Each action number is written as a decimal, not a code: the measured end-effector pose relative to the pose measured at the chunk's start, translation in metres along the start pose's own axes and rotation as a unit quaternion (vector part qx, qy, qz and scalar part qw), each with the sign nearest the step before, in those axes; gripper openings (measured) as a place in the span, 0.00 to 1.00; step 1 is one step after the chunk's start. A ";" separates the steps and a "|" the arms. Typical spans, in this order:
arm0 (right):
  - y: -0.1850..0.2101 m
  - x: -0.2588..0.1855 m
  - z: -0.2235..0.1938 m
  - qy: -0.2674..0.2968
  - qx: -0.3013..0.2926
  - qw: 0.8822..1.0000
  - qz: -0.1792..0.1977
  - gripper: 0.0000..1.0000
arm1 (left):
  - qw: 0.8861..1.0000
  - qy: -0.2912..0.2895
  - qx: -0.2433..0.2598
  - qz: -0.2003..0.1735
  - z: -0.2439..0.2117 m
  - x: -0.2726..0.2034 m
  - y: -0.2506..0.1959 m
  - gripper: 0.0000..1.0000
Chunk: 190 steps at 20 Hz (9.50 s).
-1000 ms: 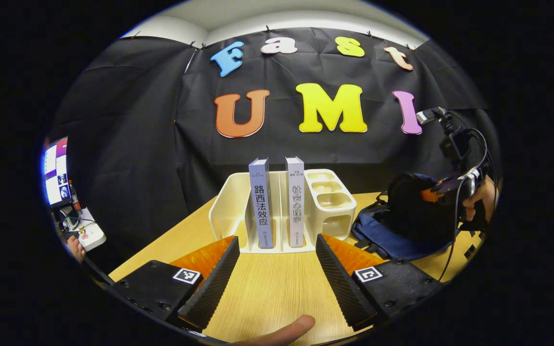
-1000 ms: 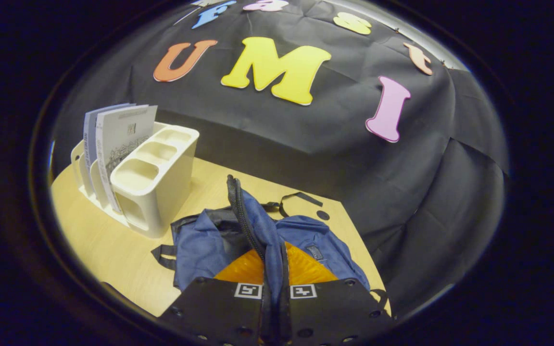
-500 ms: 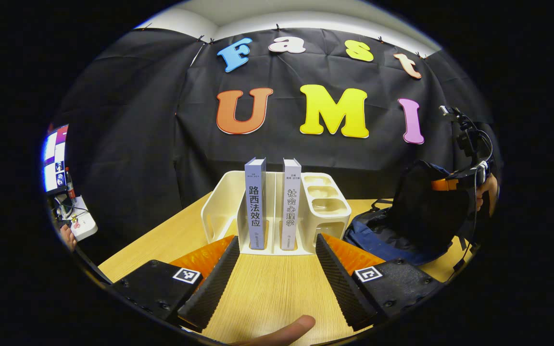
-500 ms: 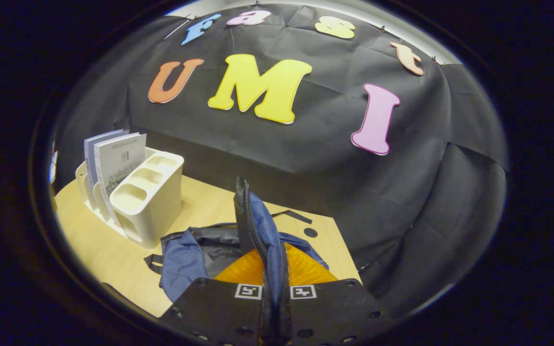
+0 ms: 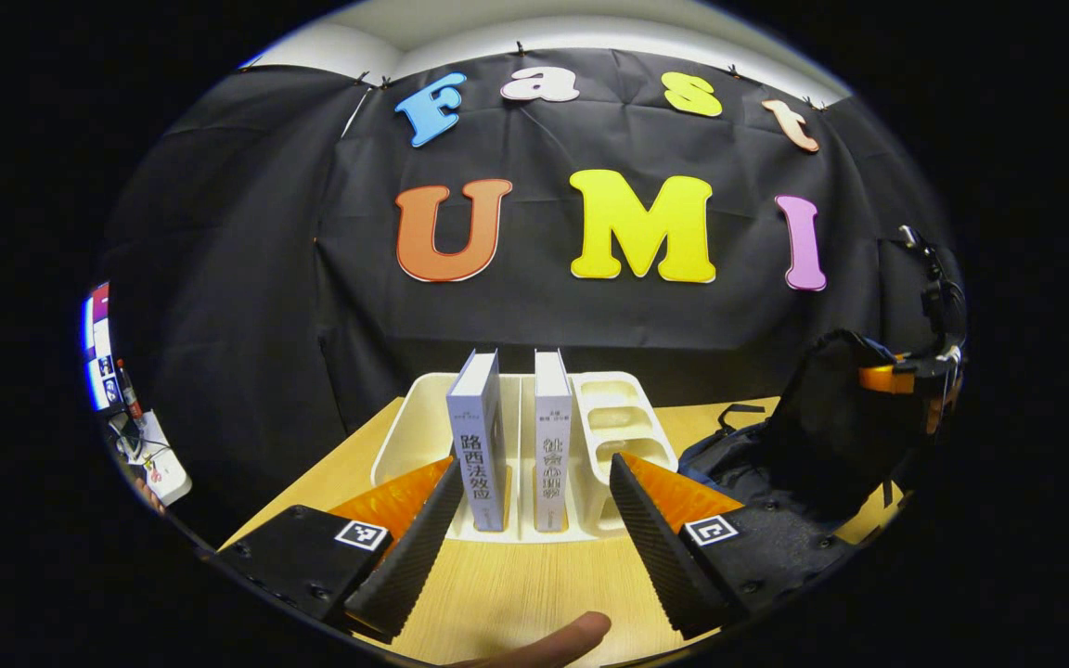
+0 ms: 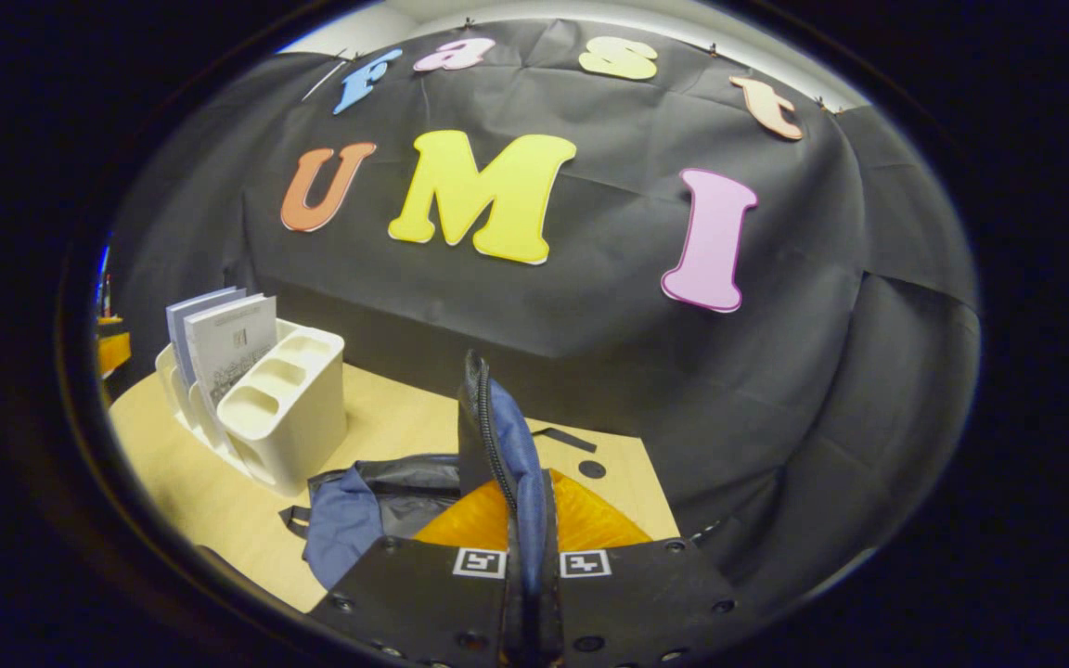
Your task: Open the schoolbag, grab two books from the bookshelf and put them into the schoolbag.
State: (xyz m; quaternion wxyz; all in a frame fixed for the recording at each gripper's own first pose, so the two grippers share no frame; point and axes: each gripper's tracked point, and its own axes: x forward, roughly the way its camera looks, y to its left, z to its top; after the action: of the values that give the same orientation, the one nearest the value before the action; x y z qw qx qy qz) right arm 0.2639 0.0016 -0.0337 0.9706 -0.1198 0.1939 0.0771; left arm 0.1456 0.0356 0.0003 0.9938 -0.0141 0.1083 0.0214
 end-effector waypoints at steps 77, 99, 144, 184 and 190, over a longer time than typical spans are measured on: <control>-0.003 0.004 -0.037 -0.028 0.026 0.999 0.032 0.06 | 0.923 0.280 -0.179 -0.192 -0.070 -0.067 -0.134 0.44; -0.019 -0.008 -0.007 -0.051 0.062 0.996 0.047 0.06 | 0.845 0.263 -0.364 -0.291 -0.116 0.077 -0.324 0.45; -0.009 -0.021 -0.023 -0.047 0.127 0.991 -0.002 0.06 | 0.903 0.266 -0.175 -0.289 -0.196 0.113 -0.356 0.89; 0.012 -0.027 -0.028 -0.029 0.116 0.992 -0.044 0.07 | 0.986 0.065 0.024 -0.153 -0.039 0.013 -0.128 0.98; 0.019 -0.027 -0.023 -0.034 0.112 0.992 -0.037 0.07 | 0.996 0.039 0.037 -0.070 0.025 0.030 -0.056 0.98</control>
State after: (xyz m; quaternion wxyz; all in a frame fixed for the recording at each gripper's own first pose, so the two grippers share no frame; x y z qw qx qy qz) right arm 0.2268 0.0108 -0.0476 0.9861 -0.0148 0.1640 0.0225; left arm 0.1827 -0.0183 0.0196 0.9876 0.0146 0.1469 -0.0528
